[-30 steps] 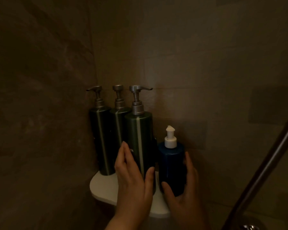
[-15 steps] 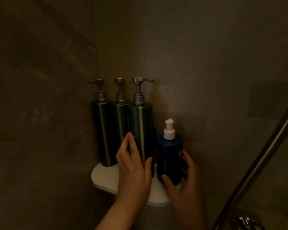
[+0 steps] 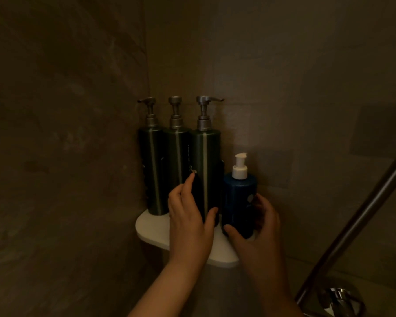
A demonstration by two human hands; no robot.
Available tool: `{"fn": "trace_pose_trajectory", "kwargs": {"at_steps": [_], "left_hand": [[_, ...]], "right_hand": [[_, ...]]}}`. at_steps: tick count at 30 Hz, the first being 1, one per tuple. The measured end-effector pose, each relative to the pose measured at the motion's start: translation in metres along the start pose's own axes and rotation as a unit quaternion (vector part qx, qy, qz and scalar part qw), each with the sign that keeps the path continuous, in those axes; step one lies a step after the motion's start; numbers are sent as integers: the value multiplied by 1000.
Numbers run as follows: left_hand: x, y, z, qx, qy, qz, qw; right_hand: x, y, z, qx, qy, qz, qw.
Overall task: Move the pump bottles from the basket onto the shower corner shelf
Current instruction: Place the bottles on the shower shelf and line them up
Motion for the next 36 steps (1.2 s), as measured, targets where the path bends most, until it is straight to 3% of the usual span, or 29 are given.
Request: {"fn": "trace_pose_trajectory", "kwargs": {"at_steps": [10,15,18,22,29,36], "left_hand": [[-2,-1,-2,-23,-32,-31,999],[-9,-6,-18,-58,-20,1,998],[-8,-14,-34,-36,0,15,999],[2,-30,-57,14,26,11,1000],[12,-53,-56,104,-51,-29,993],[13,-69,-60,56,-66,-36,996]], "right_hand": [[0,-10,-2,-54,19,2,998],[-24,-64,-1,-197,86,-179,960],[-26,-94,12,-176,52,-255,949],[-5,-130,32,-197,-2,-286,938],[41,-205,78,-316,-75,-370,870],[115,-262,107,-398,-146,-341,839]]}}
Point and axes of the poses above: each hand's wrist, its own x-axis towards the middle knuckle, its own z-axis out of the palm, y = z × x, the point moved 7 cm from there along x, towards the middle knuckle, and after that the axes turned 6 degrees about -y, right-handed, at the moved point
